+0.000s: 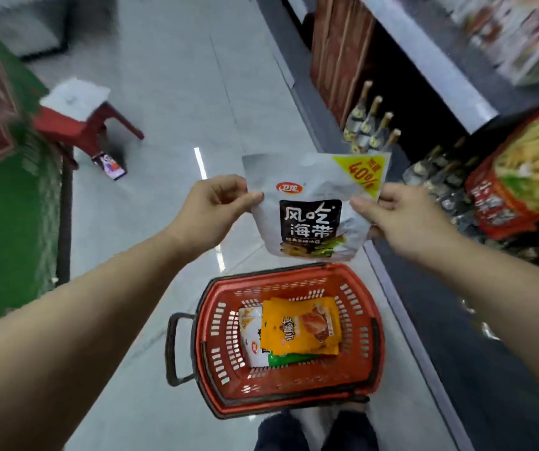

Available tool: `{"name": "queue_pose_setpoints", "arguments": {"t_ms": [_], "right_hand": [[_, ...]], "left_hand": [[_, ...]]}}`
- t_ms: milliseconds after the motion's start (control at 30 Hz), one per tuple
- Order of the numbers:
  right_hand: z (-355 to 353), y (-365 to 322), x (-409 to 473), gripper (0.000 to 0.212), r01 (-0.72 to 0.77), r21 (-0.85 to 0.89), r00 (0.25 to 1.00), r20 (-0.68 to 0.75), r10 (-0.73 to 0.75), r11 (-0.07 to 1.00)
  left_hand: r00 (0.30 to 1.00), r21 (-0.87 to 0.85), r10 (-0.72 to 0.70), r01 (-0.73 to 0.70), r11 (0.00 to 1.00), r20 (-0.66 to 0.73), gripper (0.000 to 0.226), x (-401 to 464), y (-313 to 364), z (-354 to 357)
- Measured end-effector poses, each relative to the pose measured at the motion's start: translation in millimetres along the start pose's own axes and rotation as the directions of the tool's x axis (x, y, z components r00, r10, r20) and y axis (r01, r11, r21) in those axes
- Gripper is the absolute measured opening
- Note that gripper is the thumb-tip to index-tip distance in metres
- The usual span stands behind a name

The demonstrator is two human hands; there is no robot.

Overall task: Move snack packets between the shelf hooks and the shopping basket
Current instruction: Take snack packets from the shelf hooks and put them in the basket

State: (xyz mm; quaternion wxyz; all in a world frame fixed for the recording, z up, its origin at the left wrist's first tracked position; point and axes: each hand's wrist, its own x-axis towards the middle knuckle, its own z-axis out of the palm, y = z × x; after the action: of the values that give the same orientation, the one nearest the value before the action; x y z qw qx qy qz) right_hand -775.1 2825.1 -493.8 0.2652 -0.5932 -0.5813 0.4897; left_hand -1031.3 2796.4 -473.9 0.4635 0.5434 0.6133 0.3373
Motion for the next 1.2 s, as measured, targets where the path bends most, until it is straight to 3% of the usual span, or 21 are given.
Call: {"name": "queue_pose_setpoints", "arguments": {"t_ms": [167,267,333,400,533,700,933,1067,1200], "right_hand": [[-88,-129,-44,0.041,0.163,0.001,0.977,-0.14,-0.161,0.987],[-140,-199,-77,0.055,0.252,-0.014,0.936,-0.251,-0.248,0.968],[-176,-241,-100,0.048,0.292,-0.021,0.902,-0.325,-0.282,0.956],[-211,-276,-127,0.022,0.32,-0.003,0.85,-0.441,-0.288,0.948],[-271,-326,-182,0.018,0.415,-0.008,0.73,-0.593,-0.339,0.91],[-337,-341,-228,0.015,0.391,-0.123,0.565,-0.751,-0.343,0.912],[-421,-341,-258,0.038,0.264,-0.226,0.321,-0.896,-0.307,0.937],[-461,-344,-257,0.036,0.245,-0.278,0.234,-0.913,-0.335,0.929],[-482,-359,-259,0.045,0.342,-0.353,0.232,-0.867,-0.442,0.871]], "left_hand": [[0.982,-0.007,0.189,-0.189,0.982,-0.002,0.01,-7,155,-30],[0.957,-0.021,0.289,-0.288,0.957,0.019,0.011,-18,249,-39],[0.935,-0.048,0.354,-0.355,0.934,-0.021,0.012,-25,309,-40],[0.913,-0.102,0.403,-0.407,0.908,-0.052,0.015,-32,364,-33],[0.873,-0.25,0.483,-0.483,0.839,-0.063,0.014,-44,454,2],[0.844,-0.36,0.535,-0.506,0.784,-0.022,0.012,-48,533,64],[0.847,-0.381,0.525,-0.46,0.802,0.081,0.004,-30,611,151],[0.829,-0.372,0.553,-0.489,0.789,0.085,0.011,-12,651,180],[0.762,-0.48,0.641,-0.53,0.699,0.091,0.013,2,681,186]]}}
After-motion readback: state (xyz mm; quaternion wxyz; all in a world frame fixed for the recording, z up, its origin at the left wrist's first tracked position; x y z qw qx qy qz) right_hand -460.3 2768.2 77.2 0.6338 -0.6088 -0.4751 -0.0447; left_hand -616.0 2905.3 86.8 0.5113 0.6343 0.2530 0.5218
